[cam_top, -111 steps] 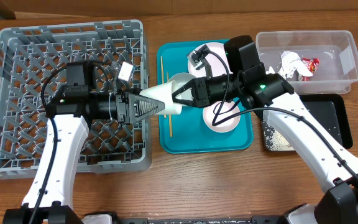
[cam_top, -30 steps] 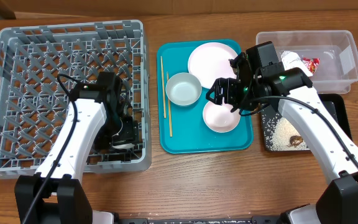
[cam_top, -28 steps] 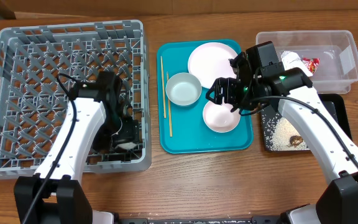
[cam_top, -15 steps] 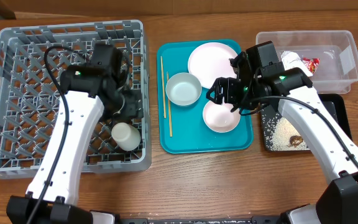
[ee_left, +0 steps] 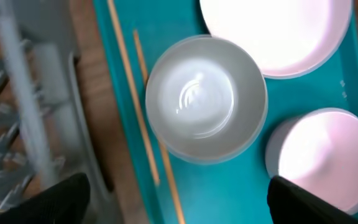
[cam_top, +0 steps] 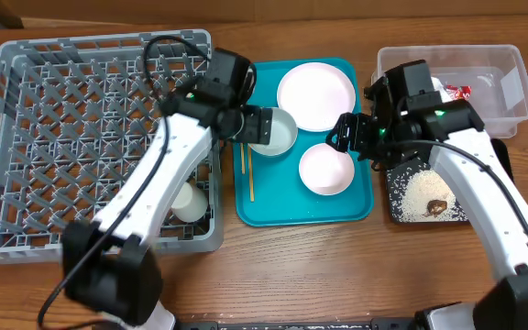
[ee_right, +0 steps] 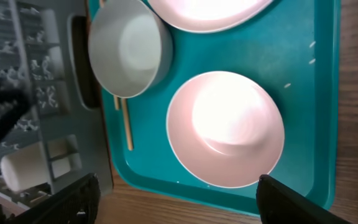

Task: Sort waste into correct bins and load items into the dishwasher
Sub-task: 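Reach the left gripper to the white bowl and grasp its rim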

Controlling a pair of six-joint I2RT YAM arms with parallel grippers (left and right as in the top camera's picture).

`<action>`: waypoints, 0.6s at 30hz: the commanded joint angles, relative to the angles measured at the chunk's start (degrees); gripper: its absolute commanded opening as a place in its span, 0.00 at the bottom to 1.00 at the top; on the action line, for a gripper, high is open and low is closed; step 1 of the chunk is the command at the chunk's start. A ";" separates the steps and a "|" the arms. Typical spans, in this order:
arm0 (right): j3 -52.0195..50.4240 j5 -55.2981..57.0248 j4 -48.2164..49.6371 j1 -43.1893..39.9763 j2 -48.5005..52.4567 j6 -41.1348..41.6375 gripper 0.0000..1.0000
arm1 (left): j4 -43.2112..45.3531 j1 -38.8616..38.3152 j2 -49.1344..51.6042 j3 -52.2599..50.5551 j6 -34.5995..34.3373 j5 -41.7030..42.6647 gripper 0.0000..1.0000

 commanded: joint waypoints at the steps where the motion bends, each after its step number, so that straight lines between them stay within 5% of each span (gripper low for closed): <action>1: 0.61 0.44 -0.11 -0.07 -5.25 -0.15 0.83 | 4.98 -0.02 2.75 0.68 4.81 1.92 0.92; 6: 0.52 0.70 -0.66 -0.07 -6.47 -0.15 0.88 | 12.48 -0.37 7.43 0.66 15.30 2.27 0.93; 8: 0.48 1.03 -0.98 -0.07 -6.27 -0.15 1.00 | 13.16 -0.37 9.22 0.66 17.27 1.18 0.93; 18: 0.48 1.27 -1.55 -0.07 -5.95 -0.15 1.00 | 16.98 -0.04 15.74 0.66 22.12 1.07 0.80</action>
